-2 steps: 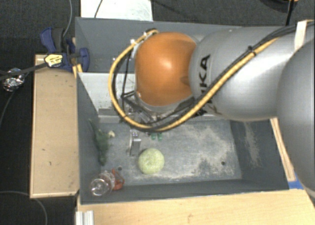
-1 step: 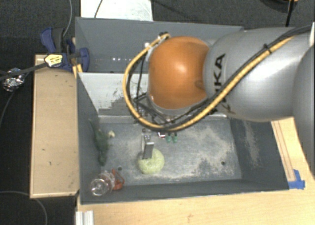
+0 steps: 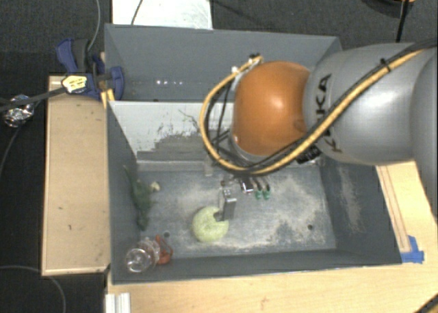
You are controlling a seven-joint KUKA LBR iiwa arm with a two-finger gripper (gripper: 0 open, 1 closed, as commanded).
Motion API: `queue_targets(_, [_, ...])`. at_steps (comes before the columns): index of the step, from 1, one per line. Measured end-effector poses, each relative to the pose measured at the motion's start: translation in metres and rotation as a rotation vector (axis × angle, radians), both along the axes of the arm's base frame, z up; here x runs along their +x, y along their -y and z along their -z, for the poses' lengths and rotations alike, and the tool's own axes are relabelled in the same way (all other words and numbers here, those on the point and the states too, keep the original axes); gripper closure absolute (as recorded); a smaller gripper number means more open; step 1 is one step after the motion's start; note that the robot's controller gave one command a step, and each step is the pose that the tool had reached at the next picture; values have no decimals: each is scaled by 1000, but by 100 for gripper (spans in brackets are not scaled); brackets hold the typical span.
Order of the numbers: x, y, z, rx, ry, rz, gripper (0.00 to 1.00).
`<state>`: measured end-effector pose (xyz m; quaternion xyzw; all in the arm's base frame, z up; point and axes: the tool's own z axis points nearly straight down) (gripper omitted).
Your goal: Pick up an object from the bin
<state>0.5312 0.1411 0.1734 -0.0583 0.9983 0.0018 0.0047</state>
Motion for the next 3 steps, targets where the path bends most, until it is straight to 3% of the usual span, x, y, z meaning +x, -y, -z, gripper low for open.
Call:
queue_targets(1, [-12,30,28,-7,-10,-65,0])
queue_targets(2, [-15,22,51,-3,-1,-277,0])
queue_targets(3, [-16,9,84,-7,-3,-450,0])
